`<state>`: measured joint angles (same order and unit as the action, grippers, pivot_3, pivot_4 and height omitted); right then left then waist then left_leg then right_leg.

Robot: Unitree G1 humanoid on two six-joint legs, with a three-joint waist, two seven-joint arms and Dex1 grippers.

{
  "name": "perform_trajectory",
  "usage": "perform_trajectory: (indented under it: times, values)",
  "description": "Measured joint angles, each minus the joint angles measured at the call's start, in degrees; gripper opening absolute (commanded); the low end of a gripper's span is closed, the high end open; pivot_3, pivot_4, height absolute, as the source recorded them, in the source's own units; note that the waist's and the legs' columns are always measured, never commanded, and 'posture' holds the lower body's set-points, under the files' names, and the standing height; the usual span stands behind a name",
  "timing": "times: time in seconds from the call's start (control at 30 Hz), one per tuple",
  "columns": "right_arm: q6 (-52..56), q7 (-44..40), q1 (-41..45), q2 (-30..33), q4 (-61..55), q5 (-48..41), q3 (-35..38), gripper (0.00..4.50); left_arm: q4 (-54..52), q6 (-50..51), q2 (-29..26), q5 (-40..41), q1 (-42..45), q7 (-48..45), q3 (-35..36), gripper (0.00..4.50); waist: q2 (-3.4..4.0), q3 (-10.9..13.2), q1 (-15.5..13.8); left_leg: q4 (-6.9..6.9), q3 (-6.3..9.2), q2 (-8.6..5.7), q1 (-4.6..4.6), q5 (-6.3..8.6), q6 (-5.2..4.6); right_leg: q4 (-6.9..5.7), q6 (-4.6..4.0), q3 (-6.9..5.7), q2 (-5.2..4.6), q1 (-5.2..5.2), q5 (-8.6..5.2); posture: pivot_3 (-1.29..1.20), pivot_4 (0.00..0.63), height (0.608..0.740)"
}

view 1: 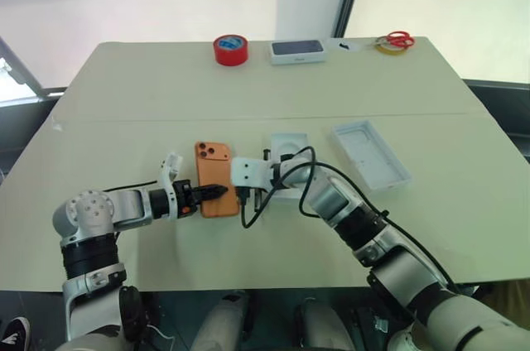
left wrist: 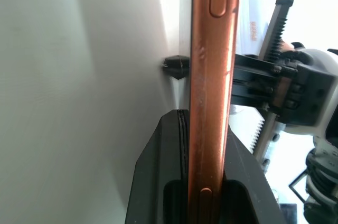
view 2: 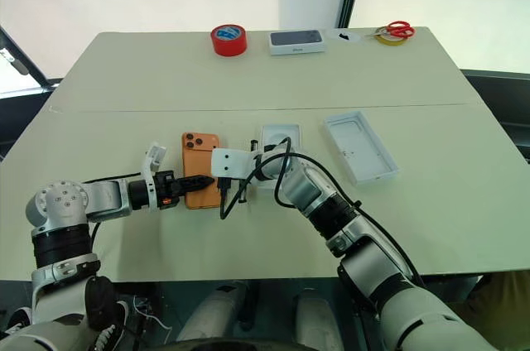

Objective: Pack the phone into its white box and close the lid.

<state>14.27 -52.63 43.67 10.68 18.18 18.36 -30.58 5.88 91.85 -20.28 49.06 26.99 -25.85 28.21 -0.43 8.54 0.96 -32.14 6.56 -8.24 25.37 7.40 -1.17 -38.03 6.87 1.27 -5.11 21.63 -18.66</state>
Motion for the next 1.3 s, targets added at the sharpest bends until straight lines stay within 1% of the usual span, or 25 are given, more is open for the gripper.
perform_trajectory:
  times: [0.07, 0.13, 0.17, 0.2, 0.27, 0.3, 0.33, 0.37, 0.4, 0.47, 0.53, 0.6, 0.63, 0.7, 0.8, 0.87, 1.0, 1.2, 1.3]
  values:
    - [0.13, -0.07, -0.25, 0.03, -0.05, -1.29, 0.75, 0.0, -0.12, -0.67, 0.12, 0.21, -0.61, -0.24, 0.06, 0.03, 0.0, 0.0, 0.0, 0.0, 0.0, 0.0, 0.0, 0.0, 0.0, 0.0, 0.0, 0.0, 0.0, 0.0, 0.0, 0.0, 0.15, 0.736]
    - [1.41, -0.68, -1.13, 0.01, -0.83, -4.31, 3.51, 0.0, -0.43, -0.96, 0.68, 0.41, -0.92, -0.25, 0.6, 0.03, -0.02, 0.03, -0.11, 0.0, 0.0, 0.0, 0.01, 0.0, 0.0, 0.0, 0.0, 0.0, 0.0, 0.0, 0.0, 0.0, 0.15, 0.736]
    - [3.06, -1.49, -1.62, 0.02, -2.35, -7.5, 6.35, 0.0, -0.33, -0.7, 1.39, 0.4, -0.91, 0.18, 1.99, 0.03, -0.05, 0.06, -0.14, 0.0, 0.0, 0.0, 0.02, 0.0, 0.0, 0.0, 0.0, 0.0, 0.0, 0.0, 0.0, 0.0, 0.15, 0.736]
    - [3.47, -1.75, -1.61, 0.03, -3.08, -8.45, 7.17, 0.24, -0.27, -0.62, 1.57, 0.39, -0.91, 0.36, 2.25, 0.01, -0.06, 0.07, -0.14, 0.0, 0.0, 0.0, 0.03, 0.0, 0.0, 0.0, 0.0, 0.0, -0.01, 0.01, 0.0, 0.0, 0.15, 0.736]
    - [6.4, -4.32, -1.78, 0.82, -7.21, -13.54, 10.44, 0.78, -0.24, -0.01, 3.0, 0.41, -0.52, 1.13, 3.6, 0.0, -0.09, 0.11, -0.16, 0.0, 0.02, 0.0, 0.05, 0.0, -0.01, 0.02, 0.0, -0.01, -0.01, 0.02, 0.0, 0.0, 0.15, 0.736]
    - [8.35, -6.14, -1.88, 1.58, -9.59, -16.5, 11.79, 1.35, -0.17, -0.02, 3.96, 0.44, -0.14, 1.4, 4.64, 0.0, -0.13, 0.14, -0.25, 0.0, 0.03, 0.0, 0.08, 0.01, -0.01, 0.04, 0.0, -0.02, -0.01, 0.02, 0.0, 0.0, 0.15, 0.736]
    - [9.57, -8.07, -2.25, 3.1, -12.05, -18.92, 12.99, 1.76, -0.16, -0.06, 4.53, 0.51, 0.29, 1.58, 5.33, 0.0, -0.22, 0.19, -0.37, 0.0, 0.04, 0.0, 0.09, 0.01, -0.01, 0.06, 0.0, -0.04, -0.02, 0.02, 0.0, 0.0, 0.15, 0.736]
    - [9.72, -9.96, -3.22, 5.79, -14.77, -20.72, 13.94, 2.36, -0.17, -0.13, 4.56, 1.07, 0.46, 1.6, 5.99, 0.0, -0.3, 0.22, -0.43, -0.01, 0.04, 0.0, 0.1, 0.01, -0.02, 0.1, 0.0, -0.07, -0.04, 0.0, 0.0, 0.0, 0.15, 0.736]
    - [9.15, -11.44, -4.88, 9.07, -17.01, -21.65, 14.56, 2.82, -0.3, -0.33, 4.48, 1.27, 0.43, 1.47, 6.26, 0.0, -0.3, 0.22, -0.51, -0.01, 0.04, -0.01, 0.1, 0.02, -0.04, 0.17, 0.0, -0.07, -0.06, -0.04, 0.0, 0.0, 0.15, 0.736]
    - [7.06, -13.53, -8.7, 15.0, -19.01, -21.96, 15.52, 2.82, -0.36, -0.85, 3.99, 1.55, 0.28, 1.08, 6.56, 0.0, -0.33, 0.25, -0.44, -0.01, 0.0, -0.02, 0.12, 0.05, -0.08, 0.28, 0.01, -0.08, -0.09, -0.07, 0.0, 0.0, 0.15, 0.736]
    - [5.36, -15.11, -11.39, 18.77, -19.91, -21.83, 15.4, 2.82, -0.57, -1.09, 4.13, 1.64, 0.35, 1.02, 6.54, 0.0, -0.37, 0.3, -0.26, 0.0, -0.01, -0.02, 0.13, 0.05, -0.08, 0.28, 0.0, -0.07, -0.11, -0.06, 0.0, 0.0, 0.15, 0.736]
    - [1.23, -15.81, -14.23, 23.06, -21.34, -20.18, 14.54, 2.82, -2.04, -1.22, 5.0, 1.99, 0.42, 1.01, 6.1, 0.0, -0.44, 0.36, -0.18, 0.0, -0.01, 0.0, 0.16, 0.05, -0.08, 0.28, 0.0, -0.07, -0.12, -0.04, -0.01, 0.0, 0.15, 0.736]
    - [-0.59, -15.6, -15.53, 24.8, -21.34, -19.1, 14.32, 2.82, -2.67, -1.39, 5.31, 2.4, 0.58, 1.01, 5.77, 0.0, -0.47, 0.38, -0.09, 0.0, -0.01, 0.01, 0.15, 0.05, -0.08, 0.28, 0.0, -0.08, -0.11, -0.04, -0.01, 0.0, 0.15, 0.736]
    - [-1.26, -15.07, -16.94, 25.13, -21.35, -19.09, 14.34, 2.82, -3.38, -1.58, 5.57, 2.91, 0.85, 1.01, 5.37, 0.0, -0.49, 0.39, 0.1, 0.0, -0.01, 0.05, 0.15, 0.04, -0.08, 0.28, 0.0, -0.07, -0.1, -0.04, -0.01, 0.0, 0.15, 0.736]
    - [-1.64, -13.67, -17.75, 24.54, -21.35, -19.2, 14.25, 1.99, -3.74, -2.27, 5.78, 3.52, 0.93, 1.01, 4.99, 0.0, -0.5, 0.41, -0.03, -0.01, -0.01, 0.05, 0.15, 0.04, -0.08, 0.28, -0.01, -0.08, -0.1, -0.04, -0.01, 0.0, 0.15, 0.736]
    - [-2.5, -12.82, -17.74, 24.56, -21.35, -18.72, 14.17, 1.09, -3.74, -2.46, 5.61, 3.57, 0.93, 1.01, 4.63, 0.0, -0.53, 0.44, -0.27, -0.02, -0.01, 0.05, 0.16, 0.04, -0.08, 0.31, -0.01, -0.08, -0.1, -0.06, -0.01, 0.0, 0.15, 0.736]
    - [-4.62, -11.37, -17.77, 24.57, -21.31, -16.73, 12.93, 1.09, -3.73, -2.63, 5.4, 3.67, 0.93, 1.01, 4.14, 0.0, -0.57, 0.46, -0.47, -0.02, -0.01, 0.05, 0.17, 0.04, -0.08, 0.36, -0.01, -0.11, -0.1, -0.08, -0.01, 0.0, 0.15, 0.736]
    - [-5.01, -11.19, -18.09, 24.59, -21.1, -16.19, 12.69, 1.09, -3.73, -2.68, 5.23, 3.93, 0.99, 1.11, 4.13, 0.0, -0.59, 0.47, -0.42, -0.03, 0.0, 0.05, 0.16, 0.04, -0.08, 0.36, -0.01, -0.12, -0.1, -0.1, -0.01, 0.0, 0.15, 0.736]
    - [-4.82, -11.8, -18.09, 25.01, -20.59, -16.06, 12.38, 0.3, -3.73, -2.68, 5.5, 3.98, 0.98, 1.27, 4.13, 0.0, -0.59, 0.47, -0.4, -0.03, 0.0, 0.05, 0.16, 0.04, -0.08, 0.36, -0.01, -0.12, -0.1, -0.11, -0.01, 0.0, 0.15, 0.736]
